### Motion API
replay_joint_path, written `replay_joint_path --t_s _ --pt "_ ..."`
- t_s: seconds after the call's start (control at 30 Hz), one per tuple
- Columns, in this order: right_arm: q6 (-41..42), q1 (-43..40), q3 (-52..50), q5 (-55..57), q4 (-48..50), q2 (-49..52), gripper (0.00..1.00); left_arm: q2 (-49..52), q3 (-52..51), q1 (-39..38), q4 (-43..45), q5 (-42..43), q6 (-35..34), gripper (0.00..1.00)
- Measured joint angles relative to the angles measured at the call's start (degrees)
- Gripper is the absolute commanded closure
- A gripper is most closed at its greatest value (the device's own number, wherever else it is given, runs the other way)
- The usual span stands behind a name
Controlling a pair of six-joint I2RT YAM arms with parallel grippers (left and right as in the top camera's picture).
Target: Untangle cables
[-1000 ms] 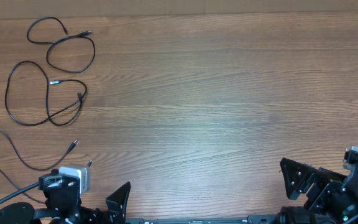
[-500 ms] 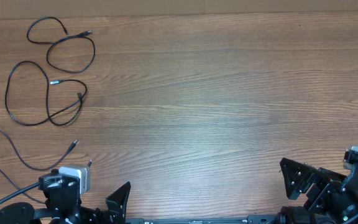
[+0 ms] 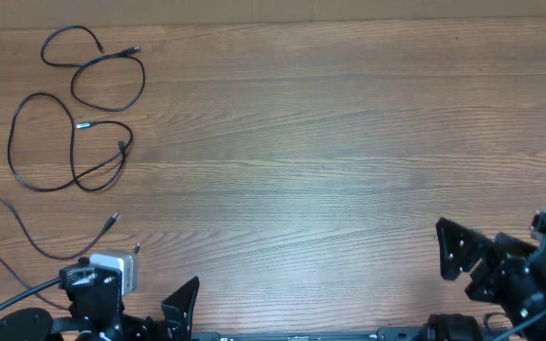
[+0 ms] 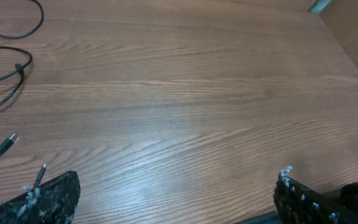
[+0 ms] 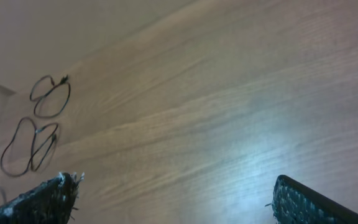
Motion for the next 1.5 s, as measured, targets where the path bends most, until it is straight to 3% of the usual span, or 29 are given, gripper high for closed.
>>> replay_joint_path --t_s 0.3,0.67,1.03,1.5 --pt "-4.48 0.17 -11.65 -0.37 12.46 -4.17 0.00 0.00 0.00 0.00 0.00 0.00 0.00 0.00" --pt "-14.10 1.99 -29.38 -2.49 30.45 -16.70 0.00 0.00 0.00 0.00 0.00 0.00 0.00 0.01" --pt "-15.37 1.99 -48.33 -2.95 48.41 -24.96 0.00 0.00 0.00 0.00 0.00 0.00 0.00 0.00" --pt "-15.56 1.99 -62.16 -3.15 67.12 -33.18 0.00 0.00 0.00 0.00 -0.02 0.00 0.00 0.01"
